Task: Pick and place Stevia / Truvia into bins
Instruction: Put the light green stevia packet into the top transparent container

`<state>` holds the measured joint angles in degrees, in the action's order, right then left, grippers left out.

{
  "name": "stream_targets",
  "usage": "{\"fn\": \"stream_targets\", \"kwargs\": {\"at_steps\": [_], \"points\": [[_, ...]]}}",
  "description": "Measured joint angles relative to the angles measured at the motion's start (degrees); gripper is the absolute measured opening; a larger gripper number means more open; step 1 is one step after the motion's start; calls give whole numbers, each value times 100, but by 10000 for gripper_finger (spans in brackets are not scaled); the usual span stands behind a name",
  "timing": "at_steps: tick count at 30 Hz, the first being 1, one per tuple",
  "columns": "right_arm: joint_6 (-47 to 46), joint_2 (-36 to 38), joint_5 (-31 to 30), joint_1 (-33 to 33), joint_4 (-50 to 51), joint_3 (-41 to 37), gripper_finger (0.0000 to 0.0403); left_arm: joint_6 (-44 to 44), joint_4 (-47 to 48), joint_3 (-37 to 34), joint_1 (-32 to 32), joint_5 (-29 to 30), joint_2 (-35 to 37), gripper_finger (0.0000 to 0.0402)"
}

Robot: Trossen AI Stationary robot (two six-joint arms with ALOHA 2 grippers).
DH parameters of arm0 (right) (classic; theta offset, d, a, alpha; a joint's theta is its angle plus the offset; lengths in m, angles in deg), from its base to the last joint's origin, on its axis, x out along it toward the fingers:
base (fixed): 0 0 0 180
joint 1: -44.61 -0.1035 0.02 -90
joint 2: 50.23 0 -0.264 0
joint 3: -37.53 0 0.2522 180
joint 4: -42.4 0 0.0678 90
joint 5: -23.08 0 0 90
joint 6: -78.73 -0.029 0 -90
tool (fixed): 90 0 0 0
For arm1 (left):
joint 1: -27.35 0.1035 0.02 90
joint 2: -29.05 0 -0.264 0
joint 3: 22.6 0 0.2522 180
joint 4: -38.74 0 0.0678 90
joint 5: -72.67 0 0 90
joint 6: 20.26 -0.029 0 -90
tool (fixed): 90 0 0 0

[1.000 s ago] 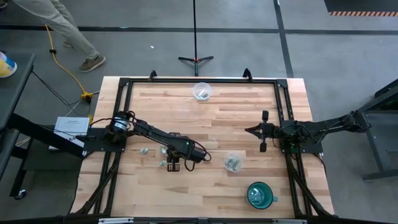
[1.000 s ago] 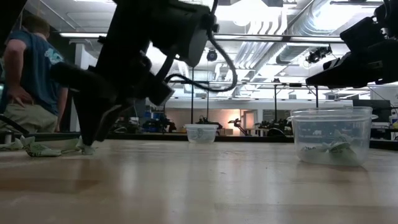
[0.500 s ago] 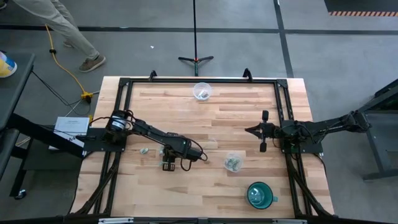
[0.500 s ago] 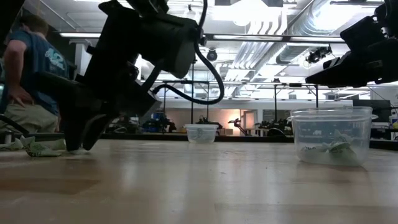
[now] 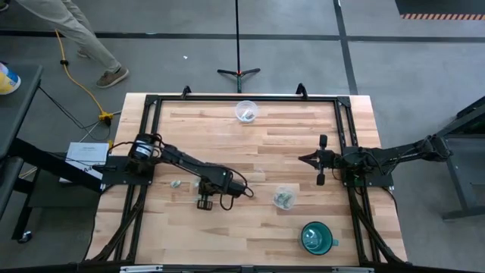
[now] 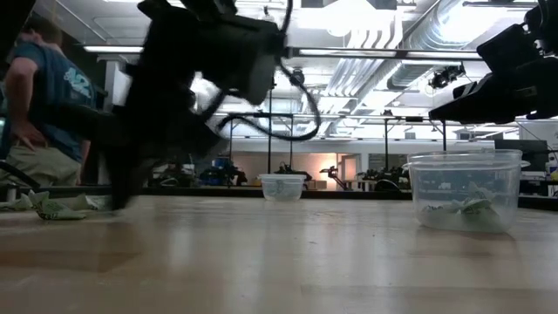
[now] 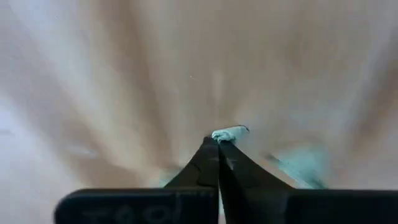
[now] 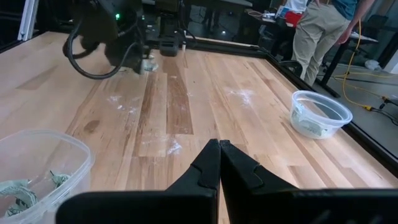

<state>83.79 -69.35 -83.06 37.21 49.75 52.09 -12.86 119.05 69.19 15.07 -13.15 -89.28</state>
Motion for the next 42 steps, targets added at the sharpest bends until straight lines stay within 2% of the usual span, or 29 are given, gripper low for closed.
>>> {"fn": "stream_targets", "kwargs": {"at_steps": [3,6,8,15,20,25,31,36,42], "points": [[5,0,0,0,2,0,0,-286,-281,204,311,720,44,54],[5,0,0,0,24,0,0,-703,-628,545,684,956,9,38],[-2,0,0,0,42,0,0,-1056,-828,801,950,822,4,19],[-3,0,0,0,59,0,0,-2183,-1544,1648,1874,481,14,33],[33,2,0,1,59,0,0,-2801,-1863,2282,2599,461,31,20],[33,0,0,1,61,0,0,-3250,-2396,2401,3310,-36,33,20],[35,0,0,0,59,0,0,-3567,-2607,2401,3804,-371,33,33],[35,0,0,2,59,0,0,-3466,-2611,2401,4086,-553,40,64],[128,1,0,2,59,0,0,-3262,-2617,2401,4193,-519,42,138]]}}
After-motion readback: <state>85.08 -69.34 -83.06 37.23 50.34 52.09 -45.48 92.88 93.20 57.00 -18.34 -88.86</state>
